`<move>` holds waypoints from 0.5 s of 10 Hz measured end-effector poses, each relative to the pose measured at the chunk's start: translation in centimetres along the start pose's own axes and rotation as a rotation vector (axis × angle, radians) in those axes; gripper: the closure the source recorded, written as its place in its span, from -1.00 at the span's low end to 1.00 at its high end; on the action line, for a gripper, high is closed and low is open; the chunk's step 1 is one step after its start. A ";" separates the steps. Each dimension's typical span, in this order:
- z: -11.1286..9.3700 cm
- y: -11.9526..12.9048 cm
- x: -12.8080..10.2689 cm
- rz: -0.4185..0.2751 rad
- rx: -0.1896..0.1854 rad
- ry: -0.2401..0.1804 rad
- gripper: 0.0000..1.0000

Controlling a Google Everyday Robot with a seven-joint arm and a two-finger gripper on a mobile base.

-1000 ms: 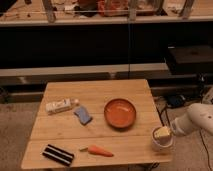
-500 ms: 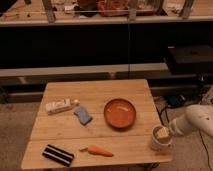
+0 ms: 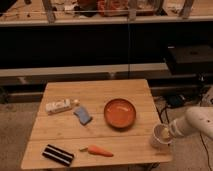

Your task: Place the ceramic cup in the ceramic bowl

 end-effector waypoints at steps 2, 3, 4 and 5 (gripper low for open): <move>-0.1 0.0 0.1 0.000 -0.002 -0.001 0.95; -0.3 -0.1 0.4 -0.012 0.003 0.000 0.99; -0.6 -0.4 0.7 -0.025 0.008 0.000 0.99; -0.6 -0.7 0.9 -0.033 0.009 0.001 0.99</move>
